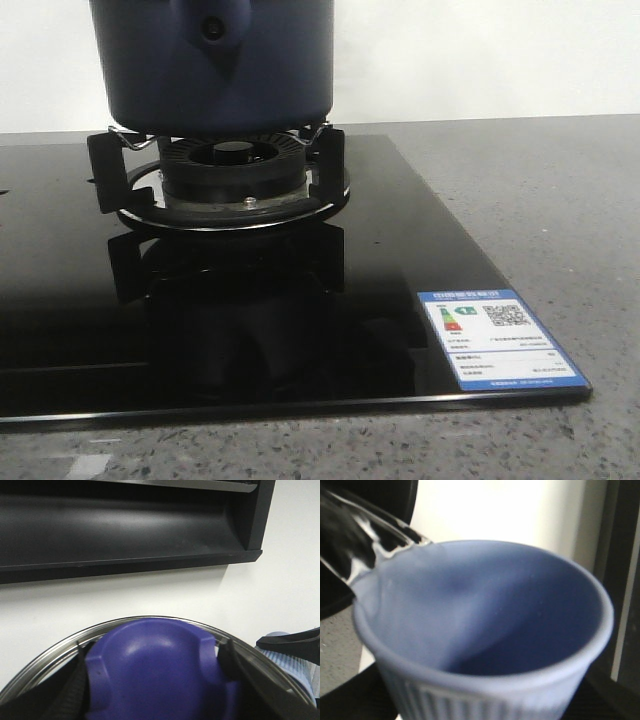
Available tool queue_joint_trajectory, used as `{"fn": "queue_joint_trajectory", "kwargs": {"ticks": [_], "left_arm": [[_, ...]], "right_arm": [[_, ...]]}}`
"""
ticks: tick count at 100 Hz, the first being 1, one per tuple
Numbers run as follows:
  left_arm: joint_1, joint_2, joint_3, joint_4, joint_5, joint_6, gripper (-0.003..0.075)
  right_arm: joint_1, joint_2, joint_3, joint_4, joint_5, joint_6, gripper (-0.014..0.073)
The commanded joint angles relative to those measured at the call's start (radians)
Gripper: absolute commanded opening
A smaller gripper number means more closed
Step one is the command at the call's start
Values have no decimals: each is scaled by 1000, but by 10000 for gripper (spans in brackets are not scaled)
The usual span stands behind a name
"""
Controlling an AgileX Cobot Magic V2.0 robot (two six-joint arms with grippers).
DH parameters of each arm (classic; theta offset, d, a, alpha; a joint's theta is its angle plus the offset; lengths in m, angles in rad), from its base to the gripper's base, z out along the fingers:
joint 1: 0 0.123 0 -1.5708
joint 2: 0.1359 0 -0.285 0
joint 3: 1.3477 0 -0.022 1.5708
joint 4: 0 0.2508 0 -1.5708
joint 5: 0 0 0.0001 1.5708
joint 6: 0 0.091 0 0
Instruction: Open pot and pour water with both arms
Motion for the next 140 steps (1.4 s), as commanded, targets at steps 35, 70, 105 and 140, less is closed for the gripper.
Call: {"fn": "queue_joint_trajectory", "kwargs": {"ticks": [35, 70, 105, 140], "left_arm": [[3, -26, -35, -2, -89, -4, 398], [3, -26, -35, -2, -91, -4, 398], [3, -26, -35, -2, -91, -4, 398], [3, -26, -35, -2, -91, -4, 398]], "right_arm": [[1, -40, -63, -187, -27, -4, 370], [1, -40, -101, -198, -40, -4, 370], [1, -40, -101, -198, -38, -4, 370], [1, -40, -101, -162, 110, 424, 370]]}}
